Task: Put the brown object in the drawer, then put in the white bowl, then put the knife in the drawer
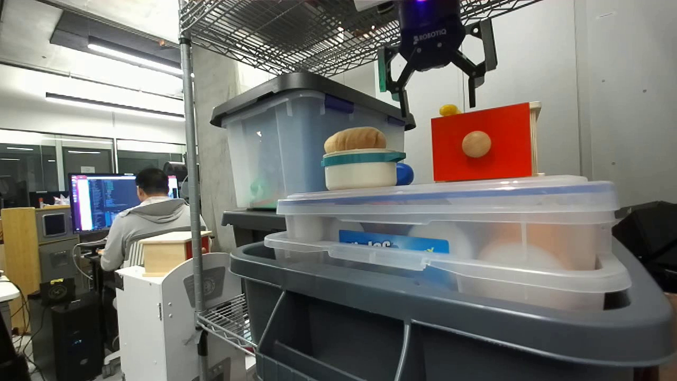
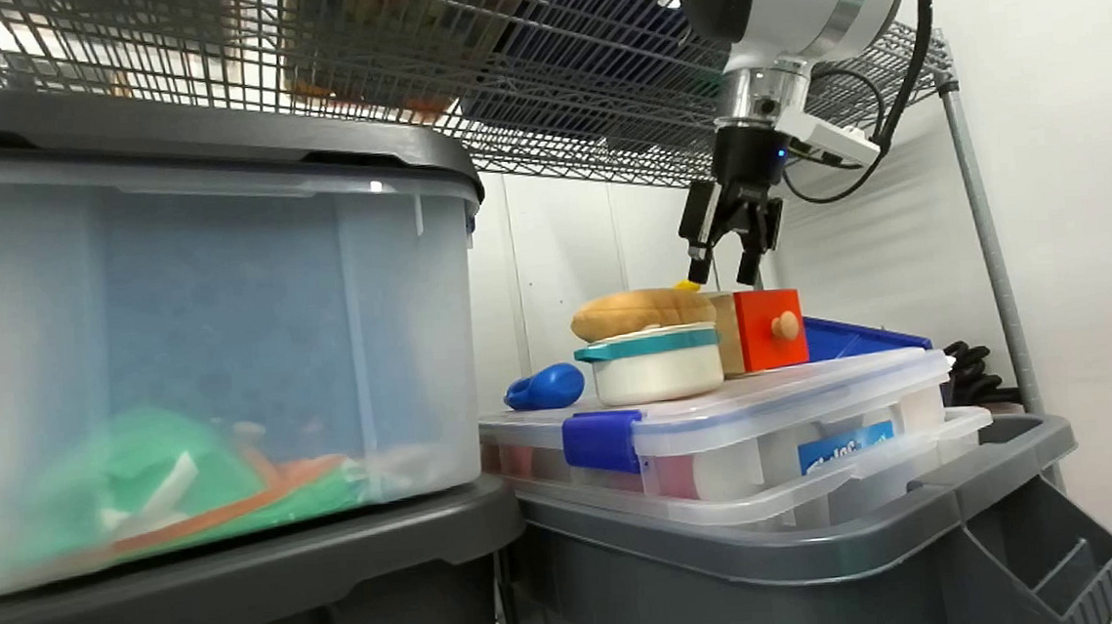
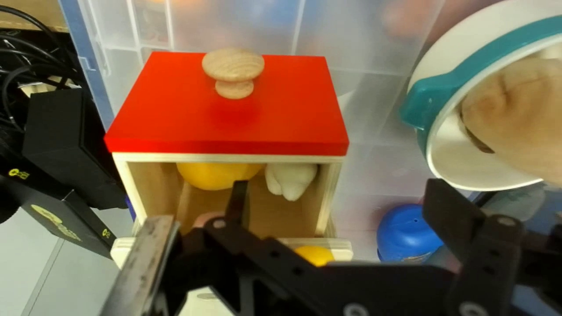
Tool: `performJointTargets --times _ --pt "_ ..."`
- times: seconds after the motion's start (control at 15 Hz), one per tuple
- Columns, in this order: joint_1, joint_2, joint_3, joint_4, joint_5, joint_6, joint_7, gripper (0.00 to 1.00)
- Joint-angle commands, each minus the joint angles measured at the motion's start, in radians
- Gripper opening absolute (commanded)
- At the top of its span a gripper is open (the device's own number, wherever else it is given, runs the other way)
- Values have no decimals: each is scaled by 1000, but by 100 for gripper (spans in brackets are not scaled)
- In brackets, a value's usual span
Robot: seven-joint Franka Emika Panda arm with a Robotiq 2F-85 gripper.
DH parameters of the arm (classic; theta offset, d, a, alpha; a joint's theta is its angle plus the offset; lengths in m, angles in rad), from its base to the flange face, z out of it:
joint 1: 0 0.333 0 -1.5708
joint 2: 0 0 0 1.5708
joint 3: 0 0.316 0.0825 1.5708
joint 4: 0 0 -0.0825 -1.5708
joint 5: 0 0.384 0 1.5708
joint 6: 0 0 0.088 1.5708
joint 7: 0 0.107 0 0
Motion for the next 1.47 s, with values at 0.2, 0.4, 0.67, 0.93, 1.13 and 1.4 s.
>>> performJointTargets --times 0.2,0.4,0.67,0.93,1.13,1.4 --pt "3 -43 5 -13 31 -2 -36 100" --pt "7 -42 9 -18 37 22 -66 100" --pt "9 -45 13 -18 41 5 -89 100" --pt "21 -97 25 -63 66 -24 -92 100" --pt "36 -129 24 -92 81 -40 -92 100" --pt "64 -193 17 -143 99 -63 -95 100"
